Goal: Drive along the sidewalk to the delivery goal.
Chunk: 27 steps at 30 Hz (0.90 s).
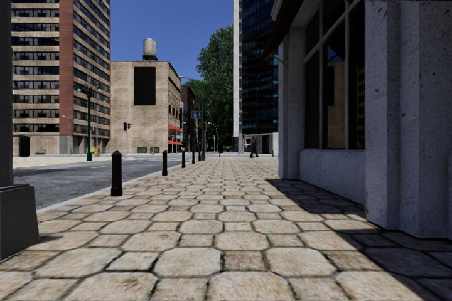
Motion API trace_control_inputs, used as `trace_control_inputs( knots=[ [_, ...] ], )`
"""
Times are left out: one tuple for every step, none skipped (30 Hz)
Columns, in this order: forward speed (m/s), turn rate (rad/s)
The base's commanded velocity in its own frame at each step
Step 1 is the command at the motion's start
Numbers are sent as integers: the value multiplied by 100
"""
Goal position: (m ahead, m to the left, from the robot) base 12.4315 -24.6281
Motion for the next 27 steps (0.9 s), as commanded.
trace_control_inputs(
  knots=[
    [200,0],
    [200,0],
    [200,0],
    [200,0],
    [200,0],
    [200,0],
    [200,0],
    [200,0],
    [200,0],
    [200,0],
    [200,0],
    [200,0],
    [200,0],
    [200,0],
    [200,0],
    [200,0],
    [200,0],
    [200,0],
    [200,0],
    [200,0],
    [200,0],
    [200,0],
    [200,0],
    [200,0],
    [200,0],
    [200,0],
    [200,0]
  ],
)
